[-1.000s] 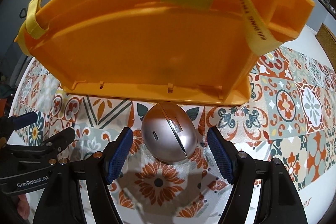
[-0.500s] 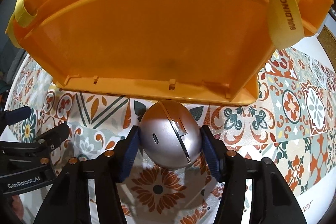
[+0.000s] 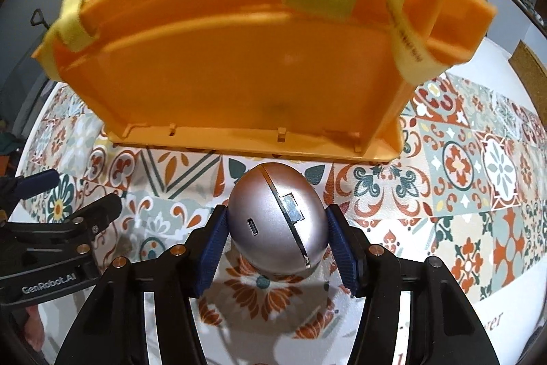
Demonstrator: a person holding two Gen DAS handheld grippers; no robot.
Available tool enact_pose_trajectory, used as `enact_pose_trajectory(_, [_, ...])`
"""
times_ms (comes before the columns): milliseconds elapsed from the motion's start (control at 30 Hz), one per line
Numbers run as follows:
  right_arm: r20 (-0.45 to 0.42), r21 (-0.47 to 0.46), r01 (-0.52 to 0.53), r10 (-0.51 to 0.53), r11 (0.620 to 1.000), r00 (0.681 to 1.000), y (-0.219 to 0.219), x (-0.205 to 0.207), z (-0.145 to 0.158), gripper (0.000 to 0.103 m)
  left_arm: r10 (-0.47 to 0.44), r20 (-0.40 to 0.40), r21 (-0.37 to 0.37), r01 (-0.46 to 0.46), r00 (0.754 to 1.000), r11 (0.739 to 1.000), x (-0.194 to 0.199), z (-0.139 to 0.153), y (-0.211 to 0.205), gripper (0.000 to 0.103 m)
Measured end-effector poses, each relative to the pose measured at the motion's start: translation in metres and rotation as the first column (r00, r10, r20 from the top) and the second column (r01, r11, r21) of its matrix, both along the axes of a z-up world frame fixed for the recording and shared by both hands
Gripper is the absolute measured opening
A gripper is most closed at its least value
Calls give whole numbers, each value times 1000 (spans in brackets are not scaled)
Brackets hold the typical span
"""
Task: Organize rigid objects
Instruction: 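Lift the silver egg with the right tool and carry it over the crate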
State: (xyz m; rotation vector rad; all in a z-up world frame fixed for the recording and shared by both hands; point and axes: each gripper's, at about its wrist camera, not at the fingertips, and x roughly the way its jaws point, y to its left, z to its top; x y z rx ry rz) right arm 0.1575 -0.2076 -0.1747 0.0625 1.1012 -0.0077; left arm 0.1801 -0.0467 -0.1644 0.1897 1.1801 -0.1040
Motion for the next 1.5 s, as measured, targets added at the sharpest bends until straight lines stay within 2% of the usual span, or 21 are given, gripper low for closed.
enact_pose_trajectory(300, [32, 8, 15, -15, 1000, 999, 0, -23, 25, 57, -8, 39, -22, 9, 999, 1000, -8, 23, 2, 99])
enact_pose_trajectory(767, [83, -1, 21, -21, 1000, 996, -1, -33, 71, 57, -45, 114, -60, 52, 992, 997, -23, 68, 3, 99])
enact_pose_trajectory(1033, [124, -5, 21, -20, 1000, 992, 3, -35, 93, 57, -52, 165, -73, 65, 985, 995, -28, 92, 7, 99])
enact_pose_trajectory(1500, [189, -8, 15, -13, 1000, 982, 10, -24, 129, 57, -24, 197, -121, 48, 980, 991, -18, 119, 20, 99])
